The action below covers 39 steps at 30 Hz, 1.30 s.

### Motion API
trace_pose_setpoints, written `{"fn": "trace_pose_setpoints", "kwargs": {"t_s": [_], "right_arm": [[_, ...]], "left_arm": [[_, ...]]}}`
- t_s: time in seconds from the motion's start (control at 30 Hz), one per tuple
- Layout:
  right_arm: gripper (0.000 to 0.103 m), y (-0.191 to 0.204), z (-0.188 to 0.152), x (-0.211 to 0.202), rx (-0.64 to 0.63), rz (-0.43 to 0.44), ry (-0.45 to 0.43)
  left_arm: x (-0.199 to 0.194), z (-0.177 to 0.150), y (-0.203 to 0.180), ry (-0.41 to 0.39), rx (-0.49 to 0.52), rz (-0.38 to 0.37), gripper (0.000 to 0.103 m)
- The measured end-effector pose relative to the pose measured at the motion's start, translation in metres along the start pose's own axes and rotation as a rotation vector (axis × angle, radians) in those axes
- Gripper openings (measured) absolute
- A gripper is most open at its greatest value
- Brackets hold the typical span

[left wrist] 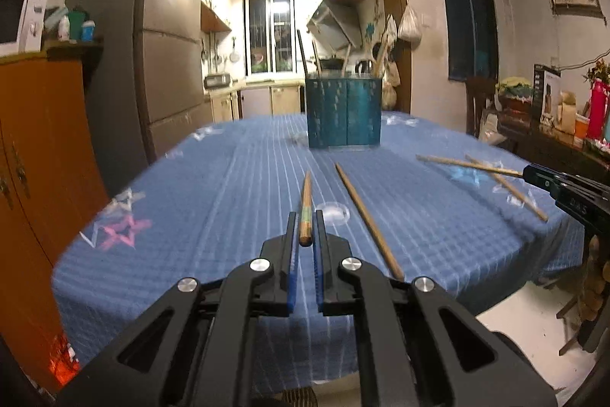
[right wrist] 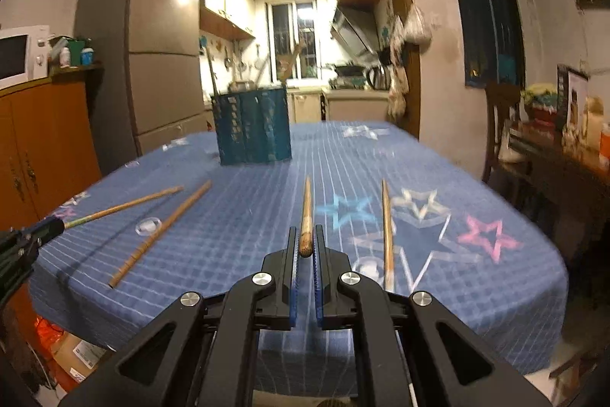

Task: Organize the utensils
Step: 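Lift both chopsticks and carry them above the teal holder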

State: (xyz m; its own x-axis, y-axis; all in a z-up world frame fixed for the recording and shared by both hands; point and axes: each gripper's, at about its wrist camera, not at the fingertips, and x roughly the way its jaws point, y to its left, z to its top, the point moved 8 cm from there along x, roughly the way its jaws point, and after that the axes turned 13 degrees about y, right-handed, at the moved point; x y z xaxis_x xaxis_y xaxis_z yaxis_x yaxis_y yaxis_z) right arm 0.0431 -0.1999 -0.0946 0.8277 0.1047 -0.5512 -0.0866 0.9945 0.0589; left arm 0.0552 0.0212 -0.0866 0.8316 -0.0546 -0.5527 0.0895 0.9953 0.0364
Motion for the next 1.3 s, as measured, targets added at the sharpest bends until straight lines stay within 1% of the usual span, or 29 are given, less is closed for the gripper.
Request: {"fn": "trace_pose_setpoints", "kwargs": {"t_s": [0.1,0.2,0.33,0.47,0.57,0.67,0.73,0.83,1.03,1.3], "right_arm": [[0.008,0.000,0.018,-0.017,-0.013,0.013,-0.024],[0.008,-0.003,0.037,-0.030,-0.029,0.015,-0.049],[0.008,-0.003,0.067,-0.048,-0.049,0.034,-0.086],[0.008,0.002,0.100,-0.060,-0.107,0.038,-0.123],[0.008,0.009,0.125,-0.063,-0.147,0.057,-0.129],[0.008,0.012,0.143,-0.056,-0.156,0.083,-0.107],[0.008,0.012,0.153,-0.052,-0.146,0.102,-0.090],[0.008,0.013,0.165,-0.050,-0.133,0.136,-0.073],[0.008,0.019,0.182,-0.052,-0.146,0.161,-0.060],[0.008,0.029,0.193,-0.056,-0.163,0.166,-0.060]], "left_arm": [[-0.015,0.021,0.005,-0.039,0.002,-0.010,0.005],[-0.021,0.040,0.008,-0.049,-0.014,-0.030,0.005],[-0.034,0.075,0.015,-0.068,-0.044,-0.075,0.005],[-0.046,0.109,0.018,-0.095,-0.034,-0.074,0.005],[-0.046,0.133,0.018,-0.089,-0.020,-0.082,0.005],[-0.038,0.150,0.018,-0.071,-0.023,-0.096,0.005],[-0.030,0.157,0.021,-0.035,-0.041,-0.112,0.005],[-0.023,0.161,0.023,-0.009,-0.062,-0.132,0.005],[-0.023,0.168,0.017,-0.019,-0.042,-0.134,0.005],[-0.020,0.182,0.008,-0.028,-0.001,-0.127,0.005]]}}
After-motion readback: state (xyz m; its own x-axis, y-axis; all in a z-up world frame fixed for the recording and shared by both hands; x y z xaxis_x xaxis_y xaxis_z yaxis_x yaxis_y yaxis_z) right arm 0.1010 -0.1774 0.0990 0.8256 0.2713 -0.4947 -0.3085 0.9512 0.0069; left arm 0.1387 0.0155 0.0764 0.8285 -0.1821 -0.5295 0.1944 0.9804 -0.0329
